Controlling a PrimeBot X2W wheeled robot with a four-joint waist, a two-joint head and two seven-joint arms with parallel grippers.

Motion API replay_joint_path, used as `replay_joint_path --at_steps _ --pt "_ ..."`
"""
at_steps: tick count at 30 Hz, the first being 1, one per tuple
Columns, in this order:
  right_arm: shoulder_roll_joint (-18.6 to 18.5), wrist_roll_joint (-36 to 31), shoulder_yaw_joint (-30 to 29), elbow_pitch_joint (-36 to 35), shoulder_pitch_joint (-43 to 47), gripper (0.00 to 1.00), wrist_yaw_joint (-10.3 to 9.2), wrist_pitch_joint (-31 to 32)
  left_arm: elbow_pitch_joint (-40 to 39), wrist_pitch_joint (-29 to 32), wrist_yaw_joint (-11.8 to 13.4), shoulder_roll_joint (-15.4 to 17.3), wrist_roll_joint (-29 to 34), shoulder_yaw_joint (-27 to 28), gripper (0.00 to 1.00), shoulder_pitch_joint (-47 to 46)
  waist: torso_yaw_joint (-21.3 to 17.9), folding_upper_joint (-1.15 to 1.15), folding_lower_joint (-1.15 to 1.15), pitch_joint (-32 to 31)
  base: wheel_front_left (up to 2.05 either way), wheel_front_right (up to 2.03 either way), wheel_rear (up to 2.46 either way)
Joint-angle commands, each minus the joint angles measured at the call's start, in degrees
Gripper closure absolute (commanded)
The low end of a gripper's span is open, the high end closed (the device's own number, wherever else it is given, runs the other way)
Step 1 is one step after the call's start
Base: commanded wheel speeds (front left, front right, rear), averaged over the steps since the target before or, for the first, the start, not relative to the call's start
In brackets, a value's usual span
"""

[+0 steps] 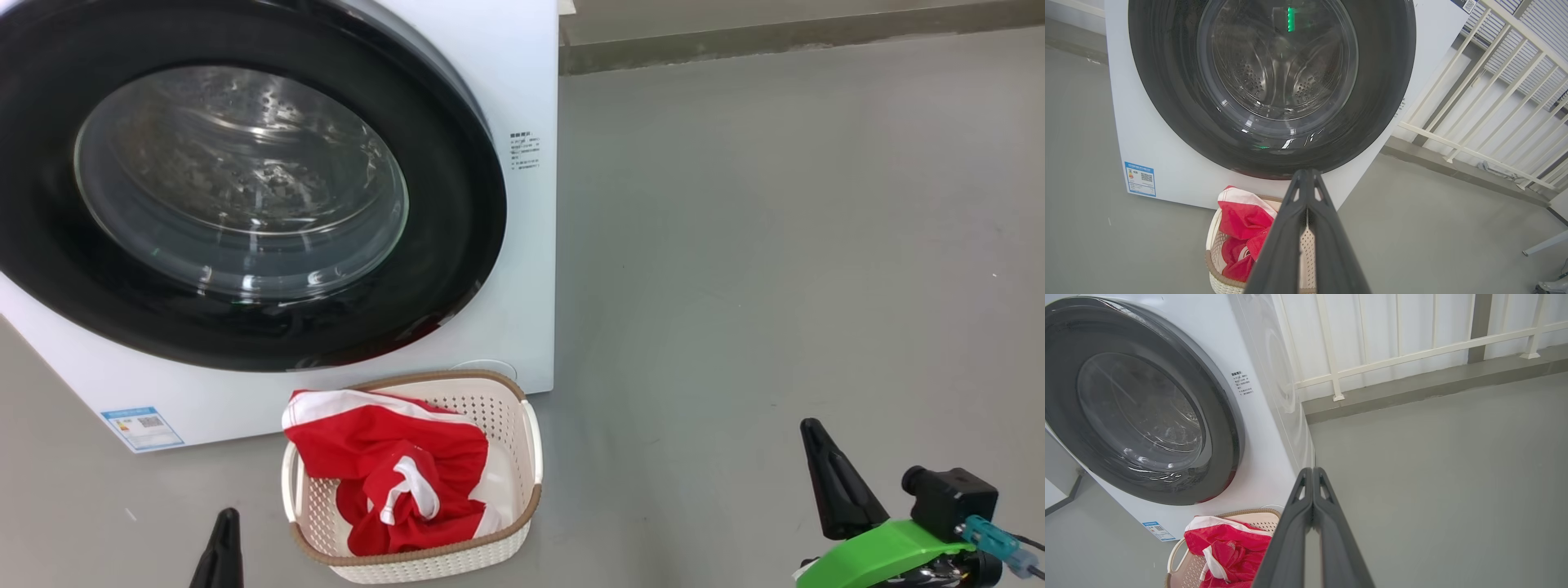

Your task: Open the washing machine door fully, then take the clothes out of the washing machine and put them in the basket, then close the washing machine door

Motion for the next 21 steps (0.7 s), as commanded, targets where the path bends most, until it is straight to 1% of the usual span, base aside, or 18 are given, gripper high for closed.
replay_joint_path --at_steps 1,21 --pt "-0.6 2.2 -0.3 -1.6 -2.4 1.00 -0.01 0.5 -1.0 0.3 -0.3 0.4 -1.8 0.6 1.00 -2.6 0.1 0.00 -0.01 0.0 0.00 0.00 0.00" --pt "-0.9 16.3 -1.4 -1.8 -3.1 1.00 -0.02 3.9 0.6 3.8 -0.6 0.2 -14.4 0.9 1.00 -4.9 0.9 0.00 -0.01 0.4 0.00 0.00 0.00"
